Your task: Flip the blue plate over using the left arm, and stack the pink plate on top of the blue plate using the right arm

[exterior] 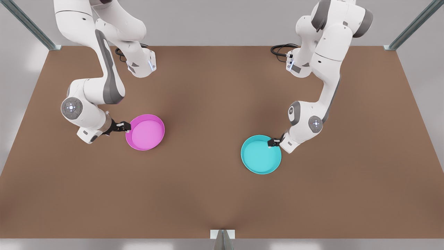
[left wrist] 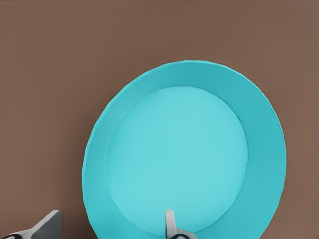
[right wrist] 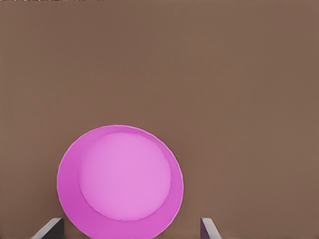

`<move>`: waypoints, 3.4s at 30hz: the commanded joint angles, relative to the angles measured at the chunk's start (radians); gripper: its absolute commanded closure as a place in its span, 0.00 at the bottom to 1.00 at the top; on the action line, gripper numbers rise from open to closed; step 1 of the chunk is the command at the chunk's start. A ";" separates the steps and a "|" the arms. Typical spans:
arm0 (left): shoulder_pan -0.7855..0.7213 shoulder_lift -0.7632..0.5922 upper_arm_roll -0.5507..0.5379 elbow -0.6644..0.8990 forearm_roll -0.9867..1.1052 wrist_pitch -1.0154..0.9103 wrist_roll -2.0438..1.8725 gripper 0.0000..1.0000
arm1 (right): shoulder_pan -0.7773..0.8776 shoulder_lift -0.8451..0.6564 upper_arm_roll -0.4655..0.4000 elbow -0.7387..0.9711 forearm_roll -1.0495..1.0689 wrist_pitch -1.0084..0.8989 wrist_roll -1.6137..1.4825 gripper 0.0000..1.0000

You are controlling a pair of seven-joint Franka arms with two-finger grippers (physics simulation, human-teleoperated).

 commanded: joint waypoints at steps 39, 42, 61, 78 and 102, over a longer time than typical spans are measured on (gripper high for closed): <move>0.115 0.157 -0.038 0.199 -0.199 -0.159 0.182 0.41 | -0.174 0.299 0.002 -0.053 0.158 0.012 -0.123 0.00; 0.115 0.171 -0.038 0.212 -0.200 -0.157 0.182 0.44 | -0.183 0.321 0.003 -0.053 0.158 0.015 -0.124 0.00; 0.115 0.182 -0.038 0.210 -0.193 -0.160 0.218 0.64 | -0.180 0.408 0.005 -0.058 0.160 0.064 -0.156 0.23; 0.115 0.186 -0.037 0.212 -0.193 -0.160 0.222 0.76 | -0.183 0.411 0.008 -0.058 0.166 0.061 -0.172 0.51; 0.114 0.142 -0.020 0.213 -0.147 -0.196 0.215 0.79 | -0.172 0.411 0.009 -0.039 0.166 0.036 -0.173 0.79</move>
